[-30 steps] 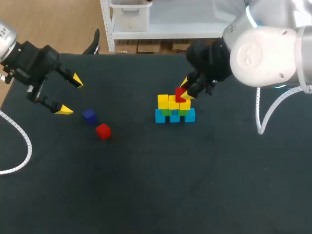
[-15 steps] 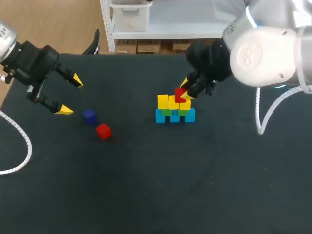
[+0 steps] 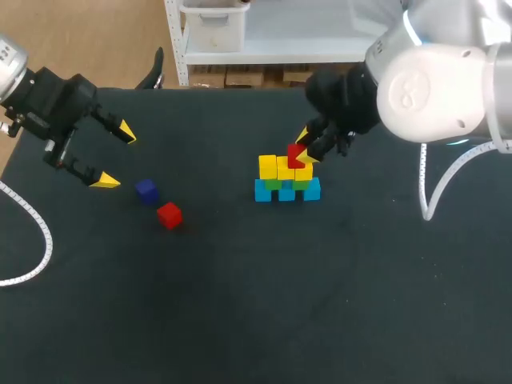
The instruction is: Place the blue cubes, place green cubes on the blue cubes, place the yellow cubes on the green cubes, then place the red cubes on the yellow cubes, and place purple cube on the red cubes.
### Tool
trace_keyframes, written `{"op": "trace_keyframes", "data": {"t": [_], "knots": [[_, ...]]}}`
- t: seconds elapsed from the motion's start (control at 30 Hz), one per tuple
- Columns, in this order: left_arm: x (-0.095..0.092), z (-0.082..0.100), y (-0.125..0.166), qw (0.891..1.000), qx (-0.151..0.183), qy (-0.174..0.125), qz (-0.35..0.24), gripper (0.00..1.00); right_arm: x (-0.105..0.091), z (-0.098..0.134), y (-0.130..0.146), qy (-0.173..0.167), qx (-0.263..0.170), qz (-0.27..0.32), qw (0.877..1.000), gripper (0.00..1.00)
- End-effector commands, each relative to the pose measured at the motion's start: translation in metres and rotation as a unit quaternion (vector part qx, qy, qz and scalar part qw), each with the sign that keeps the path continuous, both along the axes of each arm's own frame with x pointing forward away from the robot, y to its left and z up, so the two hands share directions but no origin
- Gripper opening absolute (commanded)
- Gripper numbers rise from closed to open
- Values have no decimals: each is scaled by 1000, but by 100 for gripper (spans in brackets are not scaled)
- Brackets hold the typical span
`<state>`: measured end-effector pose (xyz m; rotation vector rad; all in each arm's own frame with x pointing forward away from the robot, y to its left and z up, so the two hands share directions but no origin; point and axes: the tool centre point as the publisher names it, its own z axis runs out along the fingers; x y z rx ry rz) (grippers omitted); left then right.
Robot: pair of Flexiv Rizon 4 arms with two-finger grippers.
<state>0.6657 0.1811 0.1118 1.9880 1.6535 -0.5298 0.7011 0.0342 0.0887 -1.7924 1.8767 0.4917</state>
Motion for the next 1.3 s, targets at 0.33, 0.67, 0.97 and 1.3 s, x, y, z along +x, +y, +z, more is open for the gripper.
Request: {"op": "trace_keyframes", "data": {"t": [0.33,0.67,0.97,1.3], "knots": [[2,-1,0,1000,-1,0,-2,100,2,-1,1,2,-1,1,1000,36],[2,-1,0,1000,-1,0,-2,100,3,-2,1,2,-1,1,1000,41],[2,-1,0,1000,-1,0,-2,100,5,2,-3,1,1,0,1000,74],[2,-1,0,1000,-1,0,-2,100,2,26,-47,1,48,16,999,100]]}}
